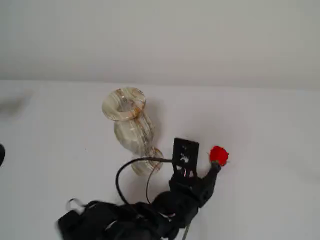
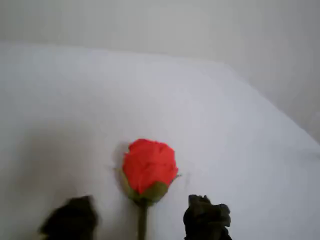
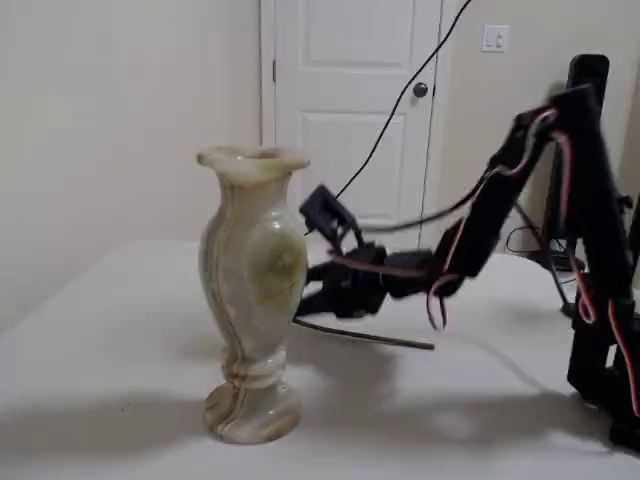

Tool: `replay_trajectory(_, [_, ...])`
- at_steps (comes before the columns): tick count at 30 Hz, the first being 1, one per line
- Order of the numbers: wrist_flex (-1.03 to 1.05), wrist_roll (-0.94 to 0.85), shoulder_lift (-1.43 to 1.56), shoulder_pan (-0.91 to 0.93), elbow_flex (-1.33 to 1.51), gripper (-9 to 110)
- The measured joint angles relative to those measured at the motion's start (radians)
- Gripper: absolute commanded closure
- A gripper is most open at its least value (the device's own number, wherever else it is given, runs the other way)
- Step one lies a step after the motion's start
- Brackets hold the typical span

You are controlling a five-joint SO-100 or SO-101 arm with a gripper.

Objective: Pick up rose from vase and place it onto the table

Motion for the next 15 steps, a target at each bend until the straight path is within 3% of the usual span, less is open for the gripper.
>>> replay_trajectory(11, [0.939,0.42,0.884,-0.1,0.035,101])
replay_trajectory(15, [1.296,0.761,1.161,-0.153,-0.034,102])
